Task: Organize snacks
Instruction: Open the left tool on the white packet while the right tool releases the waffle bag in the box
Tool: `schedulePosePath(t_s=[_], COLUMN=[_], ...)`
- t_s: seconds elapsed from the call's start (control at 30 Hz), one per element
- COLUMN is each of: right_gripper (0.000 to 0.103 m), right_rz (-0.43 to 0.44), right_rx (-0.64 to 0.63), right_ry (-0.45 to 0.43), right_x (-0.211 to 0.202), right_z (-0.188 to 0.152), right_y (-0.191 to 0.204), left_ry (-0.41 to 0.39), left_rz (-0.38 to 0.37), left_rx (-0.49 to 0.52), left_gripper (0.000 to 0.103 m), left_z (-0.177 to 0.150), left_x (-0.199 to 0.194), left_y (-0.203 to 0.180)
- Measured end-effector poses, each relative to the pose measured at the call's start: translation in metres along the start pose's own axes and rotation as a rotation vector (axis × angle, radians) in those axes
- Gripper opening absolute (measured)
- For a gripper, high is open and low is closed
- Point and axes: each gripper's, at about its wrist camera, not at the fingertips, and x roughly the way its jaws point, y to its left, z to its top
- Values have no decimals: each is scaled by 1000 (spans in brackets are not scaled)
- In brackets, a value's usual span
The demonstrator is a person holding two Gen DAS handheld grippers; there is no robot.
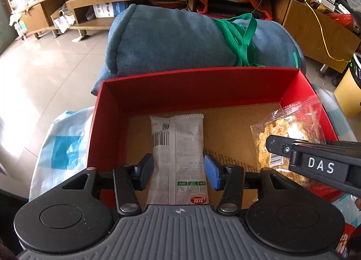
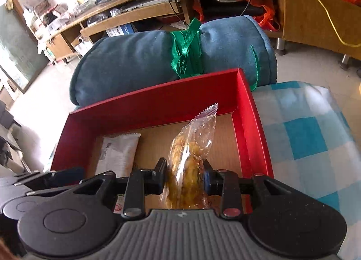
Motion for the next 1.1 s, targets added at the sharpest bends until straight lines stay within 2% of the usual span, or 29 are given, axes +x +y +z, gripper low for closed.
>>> schedulePosePath(t_s=[0.07, 0.2, 0.47, 0.67, 0.83, 0.93, 1.03, 1.1], right_gripper=[34, 46, 56, 57, 59, 61, 68, 77], right_rz=[-13, -55, -97, -95, -112, -155, -148, -142], right_rx=[-8, -27, -83, -84, -83, -90, -89, -89], right_ry=[-3, -23, -84, -134, -189, -238, -304, -351], right_x=[0, -7, -28, -48, -75, -97, -124, -144], right_z=[0, -1, 1, 5, 5, 1, -5, -12], right_y=[1, 3, 11, 16, 22, 30, 37, 43], left_ry=[1, -6, -33, -64, -102, -114, -133, -140], left_rz=[4, 0, -8, -17, -17, -33, -50, -58], left_rx=[4, -6, -19, -24, -22, -40, -52, -56], left_gripper=[67, 71, 77, 77, 78, 79, 81, 81], left_z=[-1, -1, -2, -3, -4, -6, -13, -18], left_x=[0, -6, -20, -34, -50, -60, -73, -80], left_y=[0, 3, 7, 12, 16, 23, 31, 36])
